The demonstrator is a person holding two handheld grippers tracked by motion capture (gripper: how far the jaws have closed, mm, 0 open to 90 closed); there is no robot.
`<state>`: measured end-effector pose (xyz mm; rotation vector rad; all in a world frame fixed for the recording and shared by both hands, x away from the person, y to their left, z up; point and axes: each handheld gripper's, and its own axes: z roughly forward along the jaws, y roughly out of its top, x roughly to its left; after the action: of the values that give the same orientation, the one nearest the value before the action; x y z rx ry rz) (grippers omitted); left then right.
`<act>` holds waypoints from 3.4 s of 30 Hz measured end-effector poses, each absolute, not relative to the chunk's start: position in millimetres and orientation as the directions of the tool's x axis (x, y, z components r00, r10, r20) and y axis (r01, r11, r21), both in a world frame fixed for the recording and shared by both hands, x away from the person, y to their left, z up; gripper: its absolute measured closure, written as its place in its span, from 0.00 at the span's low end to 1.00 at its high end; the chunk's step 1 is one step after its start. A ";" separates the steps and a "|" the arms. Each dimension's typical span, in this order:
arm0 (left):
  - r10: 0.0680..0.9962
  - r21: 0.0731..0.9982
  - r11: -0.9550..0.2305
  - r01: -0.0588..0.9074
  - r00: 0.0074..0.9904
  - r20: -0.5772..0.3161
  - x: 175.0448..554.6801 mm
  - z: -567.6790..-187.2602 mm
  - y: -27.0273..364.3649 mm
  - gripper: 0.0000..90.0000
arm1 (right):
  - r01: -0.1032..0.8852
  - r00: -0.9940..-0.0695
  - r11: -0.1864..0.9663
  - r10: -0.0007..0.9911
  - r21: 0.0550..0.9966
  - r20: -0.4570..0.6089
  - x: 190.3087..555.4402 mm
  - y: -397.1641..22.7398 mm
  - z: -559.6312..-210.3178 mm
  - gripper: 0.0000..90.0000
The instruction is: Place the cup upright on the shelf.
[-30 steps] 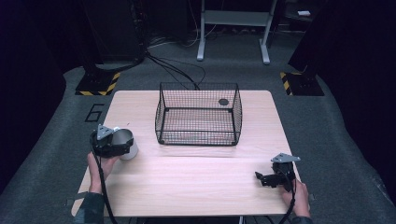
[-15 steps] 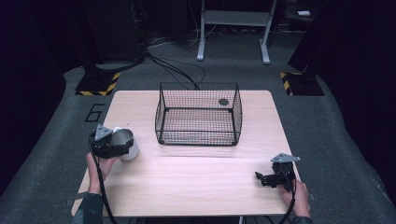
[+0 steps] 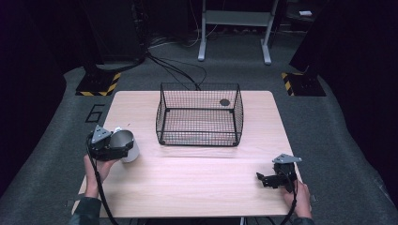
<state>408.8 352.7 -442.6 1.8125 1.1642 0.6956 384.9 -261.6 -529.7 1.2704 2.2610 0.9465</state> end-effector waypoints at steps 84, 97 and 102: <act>0.672 0.880 -0.371 0.295 0.740 0.035 387.7 -397.8 254.8 0.07 | 0.600 -0.519 0.363 0.855 0.713 0.001 384.9 -261.5 -529.7 0.00; 0.620 0.885 -0.383 0.265 0.784 0.034 392.1 -388.2 230.4 0.07 | 0.599 -0.520 0.365 0.854 0.712 0.000 384.9 -261.7 -529.7 0.00; 0.601 0.883 -0.393 0.256 0.799 0.036 395.1 -384.1 222.8 0.07 | 0.599 -0.519 0.364 0.855 0.713 0.001 384.9 -261.6 -529.7 0.00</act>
<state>395.1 222.8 -384.1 1.9855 0.6393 0.4333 384.9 -261.6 -529.7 1.2715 2.2601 0.9477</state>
